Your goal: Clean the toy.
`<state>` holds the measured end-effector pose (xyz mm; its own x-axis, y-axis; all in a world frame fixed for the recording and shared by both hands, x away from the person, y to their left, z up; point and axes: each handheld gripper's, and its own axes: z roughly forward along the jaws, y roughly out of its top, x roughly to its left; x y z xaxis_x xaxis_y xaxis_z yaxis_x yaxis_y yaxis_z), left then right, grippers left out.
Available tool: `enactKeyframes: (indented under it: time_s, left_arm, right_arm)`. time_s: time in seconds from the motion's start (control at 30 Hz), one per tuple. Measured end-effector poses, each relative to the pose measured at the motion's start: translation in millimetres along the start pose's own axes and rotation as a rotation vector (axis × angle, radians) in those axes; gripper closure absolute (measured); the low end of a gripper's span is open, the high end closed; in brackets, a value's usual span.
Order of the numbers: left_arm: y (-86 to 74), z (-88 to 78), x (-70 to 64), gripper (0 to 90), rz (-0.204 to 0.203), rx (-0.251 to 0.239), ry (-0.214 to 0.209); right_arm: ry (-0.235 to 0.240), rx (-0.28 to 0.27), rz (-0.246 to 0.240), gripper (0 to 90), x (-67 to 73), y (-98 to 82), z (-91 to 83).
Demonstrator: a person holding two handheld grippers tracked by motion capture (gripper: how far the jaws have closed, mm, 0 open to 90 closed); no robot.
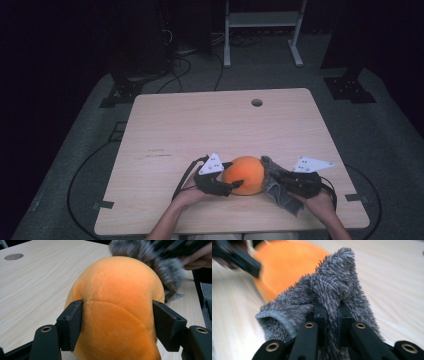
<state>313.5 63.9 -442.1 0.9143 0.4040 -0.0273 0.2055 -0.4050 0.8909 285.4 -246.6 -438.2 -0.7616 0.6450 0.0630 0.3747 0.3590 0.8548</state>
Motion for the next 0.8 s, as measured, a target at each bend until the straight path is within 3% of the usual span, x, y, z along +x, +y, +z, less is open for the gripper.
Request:
enactKeyframes:
  time_s: [0.1, 0.13, 0.23, 0.27, 0.3, 0.4, 0.47, 0.53, 0.57, 0.63, 0.73, 0.77, 0.8]
  left_arm:
    - [0.0, 0.9, 0.3, 30.4, -0.002, -0.001, 0.001]
    - [-0.1, 0.9, 0.6, 30.4, -0.006, -0.002, 0.001]
    - [-1.3, 0.3, 1.9, 30.3, -0.013, -0.001, 0.002]
    - [-2.1, 0.2, 2.8, 30.3, -0.023, -0.004, 0.003]
    - [-3.1, -0.1, 5.8, 30.2, -0.049, -0.012, -0.002]
    - [-3.1, -0.8, 8.3, 29.7, -0.073, -0.015, 0.004]
    - [-2.8, -0.4, 8.0, 29.5, -0.073, -0.015, 0.007]
    - [-2.6, 1.4, 6.2, 29.5, -0.07, -0.018, 0.008]
    - [-2.4, 2.2, 5.6, 29.4, -0.069, -0.019, 0.013]
    - [-1.5, 2.9, 5.4, 29.4, -0.063, -0.015, 0.021]
    - [-1.6, 2.5, 5.3, 29.2, -0.065, -0.016, 0.021]
    - [-1.2, 2.4, 5.3, 29.0, -0.071, -0.019, 0.02]
    - [-1.2, 2.4, 5.3, 28.8, -0.071, -0.019, 0.02]
  right_arm:
    - [0.063, -0.083, -0.032, 81.0, 11.9, 11.9, -5.5]
    - [0.067, -0.083, -0.045, 80.9, 15.3, 14.7, -4.3]
    - [0.062, -0.057, -0.062, 80.9, 16.1, 13.0, 1.8]
    - [0.042, -0.028, -0.033, 81.0, 8.7, 5.7, 5.5]
    - [0.017, -0.003, -0.028, 81.0, 4.1, 2.0, 6.1]
    - [-0.044, 0.077, 0.001, 81.0, -7.2, -8.1, 5.0]
    - [-0.044, 0.068, 0.004, 81.0, -7.7, -8.4, 2.5]
    - [-0.01, -0.01, 0.001, 80.9, -1.2, 1.4, -4.3]
    - [0.023, -0.059, -0.027, 80.9, 8.0, 11.4, -5.1]
    - [0.027, -0.049, -0.071, 80.9, 16.0, 16.9, 0.6]
    - [0.022, -0.029, -0.064, 80.9, 13.4, 12.0, 5.8]
    - [-0.023, 0.021, -0.057, 80.9, 5.1, 4.8, 6.8]
    - [-0.023, 0.021, -0.057, 80.9, 5.1, 4.8, 6.8]
